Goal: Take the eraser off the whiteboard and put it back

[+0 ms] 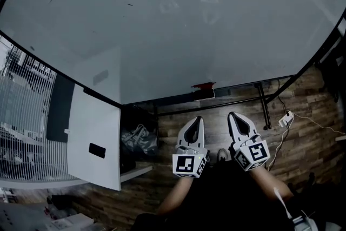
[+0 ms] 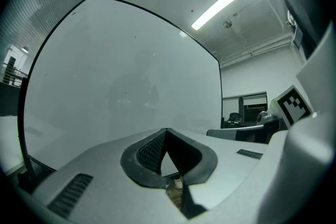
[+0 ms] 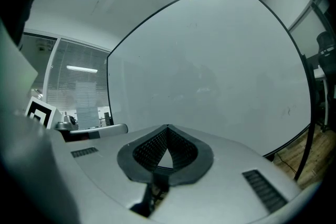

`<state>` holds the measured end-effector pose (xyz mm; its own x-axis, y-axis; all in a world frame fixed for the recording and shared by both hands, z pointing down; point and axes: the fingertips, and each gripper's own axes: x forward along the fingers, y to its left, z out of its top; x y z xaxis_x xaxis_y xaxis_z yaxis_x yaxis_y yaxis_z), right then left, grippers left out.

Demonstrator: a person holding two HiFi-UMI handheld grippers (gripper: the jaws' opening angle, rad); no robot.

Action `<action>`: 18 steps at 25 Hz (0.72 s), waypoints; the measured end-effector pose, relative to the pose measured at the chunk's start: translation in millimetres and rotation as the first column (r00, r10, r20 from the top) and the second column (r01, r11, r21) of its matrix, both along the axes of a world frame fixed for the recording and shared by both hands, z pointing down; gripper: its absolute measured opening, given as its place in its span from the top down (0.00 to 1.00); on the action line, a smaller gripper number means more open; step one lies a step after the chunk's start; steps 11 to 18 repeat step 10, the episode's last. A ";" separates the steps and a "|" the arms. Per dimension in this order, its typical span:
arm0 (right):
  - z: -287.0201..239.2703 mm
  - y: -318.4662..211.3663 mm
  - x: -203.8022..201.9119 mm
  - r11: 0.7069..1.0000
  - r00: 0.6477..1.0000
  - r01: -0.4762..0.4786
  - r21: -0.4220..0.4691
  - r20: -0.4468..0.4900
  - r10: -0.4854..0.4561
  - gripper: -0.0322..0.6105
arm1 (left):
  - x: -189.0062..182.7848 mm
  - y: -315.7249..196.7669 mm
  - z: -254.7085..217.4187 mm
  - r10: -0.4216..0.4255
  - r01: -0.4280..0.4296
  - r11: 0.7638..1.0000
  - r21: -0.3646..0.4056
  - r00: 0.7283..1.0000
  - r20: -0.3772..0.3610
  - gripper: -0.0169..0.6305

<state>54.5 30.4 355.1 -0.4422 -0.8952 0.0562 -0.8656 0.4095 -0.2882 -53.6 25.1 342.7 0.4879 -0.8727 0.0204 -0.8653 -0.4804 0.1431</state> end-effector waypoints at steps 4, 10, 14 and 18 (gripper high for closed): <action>-1.3 2.2 1.3 1.000 1.000 -0.001 0.002 -0.019 0.001 0.93 | 0.5 0.9 0.8 -0.002 0.002 1.000 0.002 1.000 -0.006 0.96; -3.3 1.8 3.0 1.000 1.000 -0.006 -0.004 -0.021 0.006 0.93 | 2.6 -0.7 -3.7 -0.002 0.002 1.000 0.005 1.000 -0.001 0.96; -3.3 1.8 3.0 1.000 1.000 -0.006 -0.004 -0.021 0.006 0.93 | 2.6 -0.7 -3.7 -0.002 0.002 1.000 0.005 1.000 -0.001 0.96; -3.3 1.8 3.0 1.000 1.000 -0.006 -0.004 -0.021 0.006 0.93 | 2.6 -0.7 -3.7 -0.002 0.002 1.000 0.005 1.000 -0.001 0.96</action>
